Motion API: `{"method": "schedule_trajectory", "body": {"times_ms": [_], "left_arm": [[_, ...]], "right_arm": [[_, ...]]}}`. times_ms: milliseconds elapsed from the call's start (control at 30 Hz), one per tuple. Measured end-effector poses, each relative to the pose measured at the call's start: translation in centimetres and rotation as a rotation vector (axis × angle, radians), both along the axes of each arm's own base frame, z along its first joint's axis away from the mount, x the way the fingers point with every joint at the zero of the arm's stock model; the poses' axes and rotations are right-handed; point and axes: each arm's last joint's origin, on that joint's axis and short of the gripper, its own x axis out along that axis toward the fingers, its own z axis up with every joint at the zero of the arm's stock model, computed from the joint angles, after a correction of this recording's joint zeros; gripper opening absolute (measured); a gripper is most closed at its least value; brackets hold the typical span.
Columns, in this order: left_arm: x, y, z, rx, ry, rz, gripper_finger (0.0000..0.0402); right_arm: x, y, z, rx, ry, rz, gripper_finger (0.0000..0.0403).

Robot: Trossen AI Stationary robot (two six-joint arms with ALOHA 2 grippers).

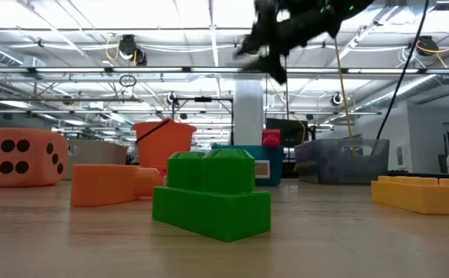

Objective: Pick & Place Toys
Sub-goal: Put the yellow game piece into the blue bin

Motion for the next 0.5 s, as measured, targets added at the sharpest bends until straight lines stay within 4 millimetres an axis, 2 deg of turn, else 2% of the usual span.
{"method": "schedule_trajectory", "body": {"times_ms": [133,233,500], "left_arm": [[-0.1,0.0,-0.3,0.000,0.030,0.000,0.0283],[0.0,0.0,-0.6,-0.003,0.059,0.001,0.0283],[2.1,-0.7,-2.7,-0.085,0.148,-0.012,0.0283]], "right_arm": [[-0.5,2.0,3.7,0.051,-0.219,0.093,0.0171],[-0.7,4.0,5.6,0.069,-0.333,0.157,0.0173],[-0.6,9.5,9.4,0.186,-0.629,0.316,0.0169]]}}
